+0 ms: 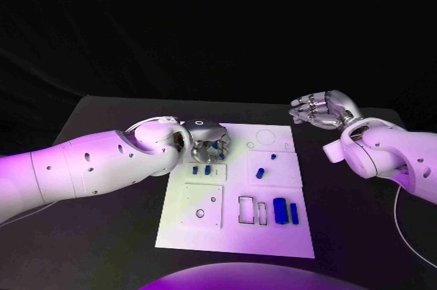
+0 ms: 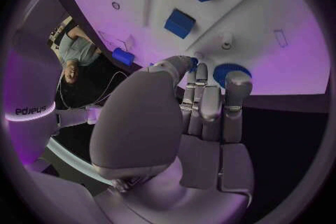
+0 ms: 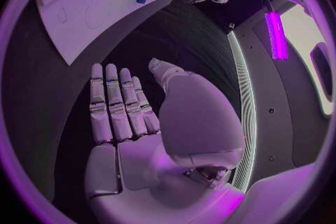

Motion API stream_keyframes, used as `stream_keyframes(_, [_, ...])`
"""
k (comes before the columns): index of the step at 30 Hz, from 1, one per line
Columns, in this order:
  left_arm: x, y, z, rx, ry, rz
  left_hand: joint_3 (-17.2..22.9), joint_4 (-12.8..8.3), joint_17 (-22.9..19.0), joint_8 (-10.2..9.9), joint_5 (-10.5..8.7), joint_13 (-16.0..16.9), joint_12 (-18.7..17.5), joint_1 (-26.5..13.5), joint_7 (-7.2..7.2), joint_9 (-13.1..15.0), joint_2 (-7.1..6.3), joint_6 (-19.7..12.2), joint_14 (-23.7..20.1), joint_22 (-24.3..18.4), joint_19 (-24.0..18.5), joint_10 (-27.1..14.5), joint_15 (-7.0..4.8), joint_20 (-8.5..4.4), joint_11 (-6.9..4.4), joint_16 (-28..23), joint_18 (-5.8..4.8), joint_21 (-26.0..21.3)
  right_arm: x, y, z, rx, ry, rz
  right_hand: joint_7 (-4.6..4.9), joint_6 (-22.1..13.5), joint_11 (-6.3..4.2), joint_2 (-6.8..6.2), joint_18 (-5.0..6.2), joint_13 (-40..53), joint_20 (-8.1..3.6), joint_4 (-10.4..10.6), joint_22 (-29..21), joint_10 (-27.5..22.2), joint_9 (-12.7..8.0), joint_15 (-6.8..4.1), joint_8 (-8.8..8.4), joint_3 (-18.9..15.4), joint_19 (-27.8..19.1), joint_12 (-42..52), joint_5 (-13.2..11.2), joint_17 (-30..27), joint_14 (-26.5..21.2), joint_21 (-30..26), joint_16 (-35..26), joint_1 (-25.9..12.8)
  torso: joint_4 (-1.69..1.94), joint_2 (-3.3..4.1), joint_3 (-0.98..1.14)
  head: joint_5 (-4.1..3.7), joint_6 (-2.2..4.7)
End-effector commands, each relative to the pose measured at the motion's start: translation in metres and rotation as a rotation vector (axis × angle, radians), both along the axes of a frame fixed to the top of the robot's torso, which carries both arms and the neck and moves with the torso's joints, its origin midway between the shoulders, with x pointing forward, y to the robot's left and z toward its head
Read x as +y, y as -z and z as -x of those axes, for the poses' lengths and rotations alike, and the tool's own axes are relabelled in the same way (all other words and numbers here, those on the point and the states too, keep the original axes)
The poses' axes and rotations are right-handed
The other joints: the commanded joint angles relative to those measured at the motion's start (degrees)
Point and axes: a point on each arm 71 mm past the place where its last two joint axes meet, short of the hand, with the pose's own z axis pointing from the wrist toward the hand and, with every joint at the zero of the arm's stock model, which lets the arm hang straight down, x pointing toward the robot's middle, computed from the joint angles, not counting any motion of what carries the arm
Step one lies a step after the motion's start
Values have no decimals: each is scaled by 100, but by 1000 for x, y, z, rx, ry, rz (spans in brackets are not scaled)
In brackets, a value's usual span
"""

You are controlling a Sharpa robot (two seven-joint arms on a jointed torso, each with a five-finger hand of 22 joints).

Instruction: Assemble the parts on the task board

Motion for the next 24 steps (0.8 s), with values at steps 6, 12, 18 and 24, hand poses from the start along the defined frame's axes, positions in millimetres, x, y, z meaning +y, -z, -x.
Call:
stream_keyframes(6, [20, -10, 3, 54, -43, 65, 27, -3, -18, -30, -24, -8, -37, -20, 15, 1, -4, 22, 33, 13, 47, 61, -6, 5, 0, 23, -33, 24, 0, 1, 0, -4, -16, 5, 215, -29, 44, 18, 34, -2, 11, -10, -5, 0, -8, 26, -39, -24, -15, -29, 35, -5, 8, -15, -33, -25, 3, -1, -1, 16, 27])
stream_keyframes(12, [36, -10, 3, 73, -73, 62, 26, -3, -41, -37, -25, -12, -60, -28, 20, 1, -14, 25, 23, 8, 39, 72, -4, 9, 4, 15, -31, 17, -1, 2, 0, -3, -14, 6, 214, -24, 43, 24, 34, -1, 11, -16, -18, 3, -11, 26, -41, -30, -13, -32, 34, -15, 15, -13, -39, -28, 13, 2, -8, 14, 29])
stream_keyframes(18, [50, -9, 3, 93, -104, 47, 24, -3, -68, -44, -26, -18, -94, -38, 28, 2, -28, 34, 10, -2, 26, 89, 1, 15, 12, 5, -28, 6, -2, 2, 1, -1, -12, 7, 214, -24, 43, 24, 34, -1, 11, -16, -18, 3, -11, 26, -41, -30, -13, -32, 34, -15, 15, -13, -39, -28, 4, 5, -2, 27, 28])
stream_keyframes(24, [55, -9, 3, 103, -114, 40, 23, -2, -77, -47, -26, -20, -104, -41, 30, 3, -31, 37, 6, -2, 24, 95, 3, 16, 14, 2, -28, 5, -1, 2, 1, -1, -13, 6, 214, -24, 43, 24, 34, -1, 11, -16, -18, 3, -11, 26, -41, -30, -13, -32, 34, -15, 15, -13, -39, -28, -3, 6, -1, 54, 27])
